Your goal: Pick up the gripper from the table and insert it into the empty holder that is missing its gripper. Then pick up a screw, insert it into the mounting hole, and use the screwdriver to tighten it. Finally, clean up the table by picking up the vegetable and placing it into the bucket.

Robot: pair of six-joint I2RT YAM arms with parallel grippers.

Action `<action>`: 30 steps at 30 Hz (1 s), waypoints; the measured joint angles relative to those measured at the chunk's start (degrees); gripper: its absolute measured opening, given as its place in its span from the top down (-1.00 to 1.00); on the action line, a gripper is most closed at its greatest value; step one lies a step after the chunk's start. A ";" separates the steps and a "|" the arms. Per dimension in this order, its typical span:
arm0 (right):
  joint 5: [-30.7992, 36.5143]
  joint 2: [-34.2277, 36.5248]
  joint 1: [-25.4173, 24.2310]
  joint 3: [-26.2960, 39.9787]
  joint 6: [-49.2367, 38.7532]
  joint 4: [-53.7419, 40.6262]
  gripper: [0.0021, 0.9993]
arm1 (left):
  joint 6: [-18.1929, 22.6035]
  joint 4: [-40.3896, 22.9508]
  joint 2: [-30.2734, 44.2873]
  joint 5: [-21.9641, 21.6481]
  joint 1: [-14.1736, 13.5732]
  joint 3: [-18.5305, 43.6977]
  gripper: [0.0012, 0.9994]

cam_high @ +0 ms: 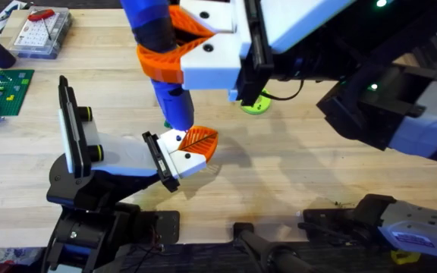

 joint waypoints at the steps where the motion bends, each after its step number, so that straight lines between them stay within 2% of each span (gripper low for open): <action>1: 0.04 0.28 0.06 -0.02 0.04 -0.53 0.90 | 0.00 -0.06 0.02 0.00 0.00 0.00 0.98; 7: -0.13 1.49 0.04 -0.75 0.65 -0.10 0.90 | 0.00 -0.08 0.02 0.00 0.00 0.00 0.98; 20: -4.79 1.47 0.06 -0.79 4.22 12.77 0.90 | 0.00 -0.10 0.02 0.00 0.00 0.01 0.98; 30: -9.09 1.47 -0.85 1.67 8.68 13.32 0.90 | 0.00 -0.12 0.02 0.00 0.00 0.00 0.98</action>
